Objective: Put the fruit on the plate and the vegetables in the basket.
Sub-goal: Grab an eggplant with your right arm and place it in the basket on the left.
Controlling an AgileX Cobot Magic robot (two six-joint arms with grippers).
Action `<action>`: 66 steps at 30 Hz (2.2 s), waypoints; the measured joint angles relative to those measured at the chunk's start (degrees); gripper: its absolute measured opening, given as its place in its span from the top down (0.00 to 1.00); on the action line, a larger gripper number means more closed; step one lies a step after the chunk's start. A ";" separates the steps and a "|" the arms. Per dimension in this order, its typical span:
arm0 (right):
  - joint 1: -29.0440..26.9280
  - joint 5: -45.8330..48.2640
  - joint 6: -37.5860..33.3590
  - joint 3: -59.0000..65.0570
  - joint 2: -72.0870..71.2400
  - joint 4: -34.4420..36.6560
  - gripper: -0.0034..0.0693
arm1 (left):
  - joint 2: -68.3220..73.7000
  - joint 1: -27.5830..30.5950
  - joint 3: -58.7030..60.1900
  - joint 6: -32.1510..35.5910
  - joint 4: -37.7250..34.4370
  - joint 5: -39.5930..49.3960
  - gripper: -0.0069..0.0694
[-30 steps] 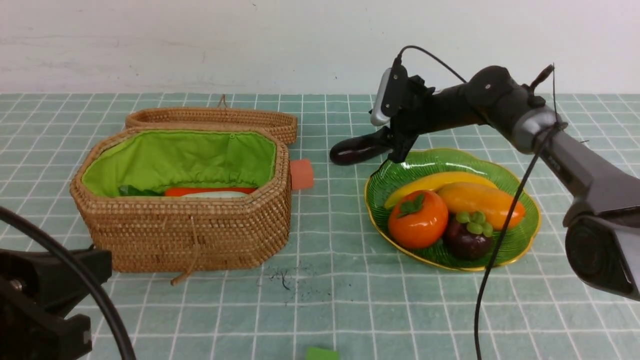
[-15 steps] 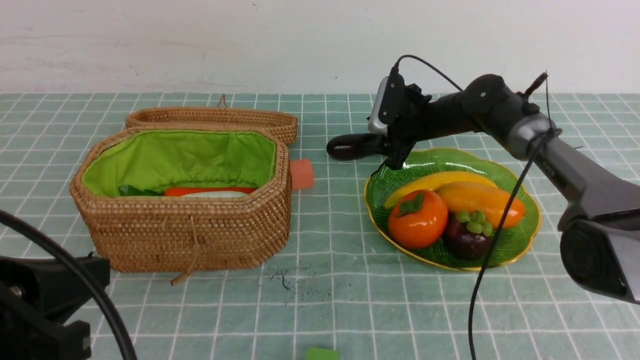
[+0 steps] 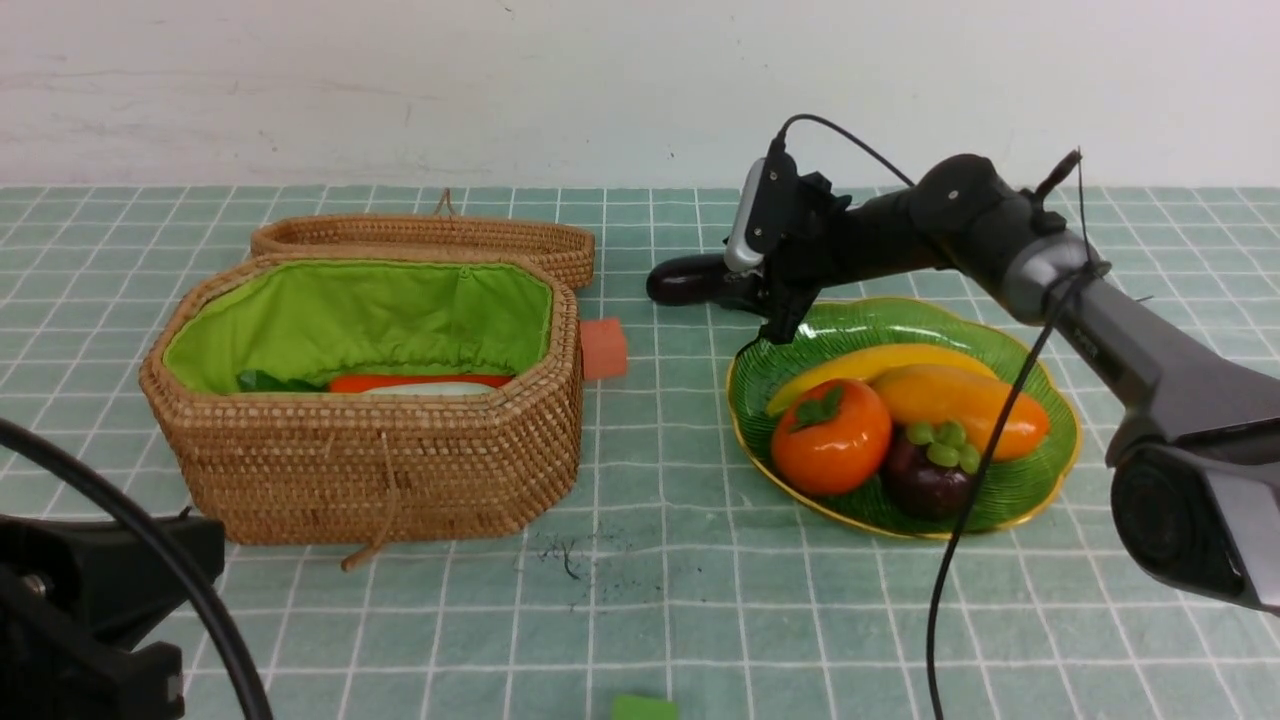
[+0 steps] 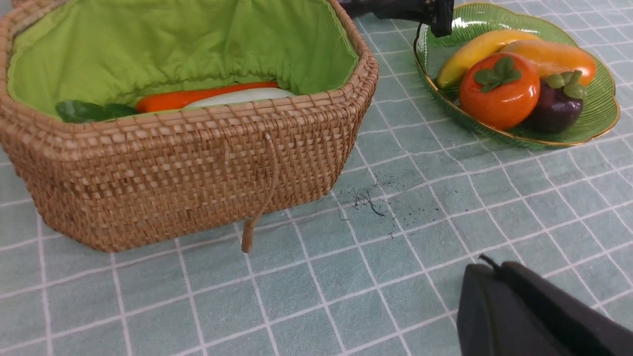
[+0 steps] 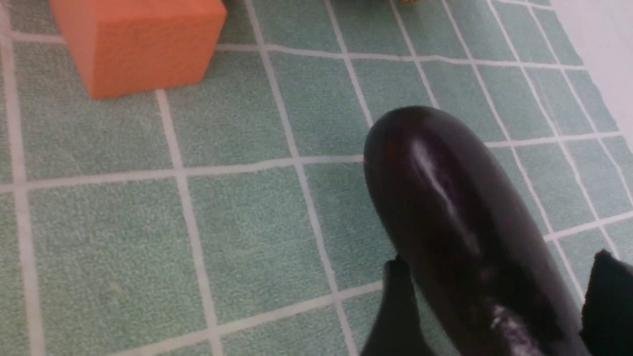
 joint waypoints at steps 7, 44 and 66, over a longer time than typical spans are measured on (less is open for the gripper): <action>0.00 -1.89 0.00 0.65 0.27 1.03 0.26 | 0.00 0.00 0.00 0.00 -0.20 0.00 0.93; 0.00 -2.06 -0.94 2.04 -0.20 -1.30 0.54 | 0.00 0.00 0.00 0.00 -1.45 0.00 0.93; -3.54 -0.78 24.71 2.83 -4.18 1.44 0.50 | 0.00 0.00 0.00 0.00 -2.00 -2.59 0.93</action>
